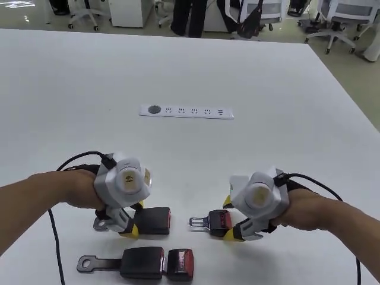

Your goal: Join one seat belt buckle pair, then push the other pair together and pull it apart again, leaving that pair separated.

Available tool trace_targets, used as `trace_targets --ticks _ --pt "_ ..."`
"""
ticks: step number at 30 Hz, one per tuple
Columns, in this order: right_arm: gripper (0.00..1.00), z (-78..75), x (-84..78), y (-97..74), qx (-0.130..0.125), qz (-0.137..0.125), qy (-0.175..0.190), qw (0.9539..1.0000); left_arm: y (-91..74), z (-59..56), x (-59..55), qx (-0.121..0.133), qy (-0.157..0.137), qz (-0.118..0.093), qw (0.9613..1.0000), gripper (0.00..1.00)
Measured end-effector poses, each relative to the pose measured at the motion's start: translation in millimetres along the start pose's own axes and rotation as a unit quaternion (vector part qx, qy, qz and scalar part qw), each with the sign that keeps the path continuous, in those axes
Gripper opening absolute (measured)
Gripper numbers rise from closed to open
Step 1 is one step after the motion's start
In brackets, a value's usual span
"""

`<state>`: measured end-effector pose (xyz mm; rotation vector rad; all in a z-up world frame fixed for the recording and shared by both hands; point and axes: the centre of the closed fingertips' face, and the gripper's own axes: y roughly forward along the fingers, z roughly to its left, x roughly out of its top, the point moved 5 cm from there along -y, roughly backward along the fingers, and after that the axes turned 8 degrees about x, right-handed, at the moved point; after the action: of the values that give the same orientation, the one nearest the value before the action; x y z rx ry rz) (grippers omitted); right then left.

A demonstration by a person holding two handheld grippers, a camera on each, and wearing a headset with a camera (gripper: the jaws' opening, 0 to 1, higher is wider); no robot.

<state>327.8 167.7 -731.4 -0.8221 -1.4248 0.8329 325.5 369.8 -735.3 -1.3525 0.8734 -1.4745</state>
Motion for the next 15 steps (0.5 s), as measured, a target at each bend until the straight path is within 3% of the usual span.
trace_targets --ticks 5,11,15 --pt "0.42 0.5 1.7 -4.1 -0.006 -0.007 0.005 0.9999 -4.7 -1.3 -4.3 0.007 0.000 -0.001 1.0000 0.35" --pt "0.48 3.5 -1.5 -10.4 -0.012 -0.010 0.015 0.9998 -15.7 -1.4 -6.0 0.021 -0.028 -0.019 0.9992 0.39" --pt "0.53 5.3 -4.1 -14.4 -0.018 -0.015 0.024 0.9994 -21.2 2.1 -14.6 0.030 -0.052 -0.034 0.9976 0.41"
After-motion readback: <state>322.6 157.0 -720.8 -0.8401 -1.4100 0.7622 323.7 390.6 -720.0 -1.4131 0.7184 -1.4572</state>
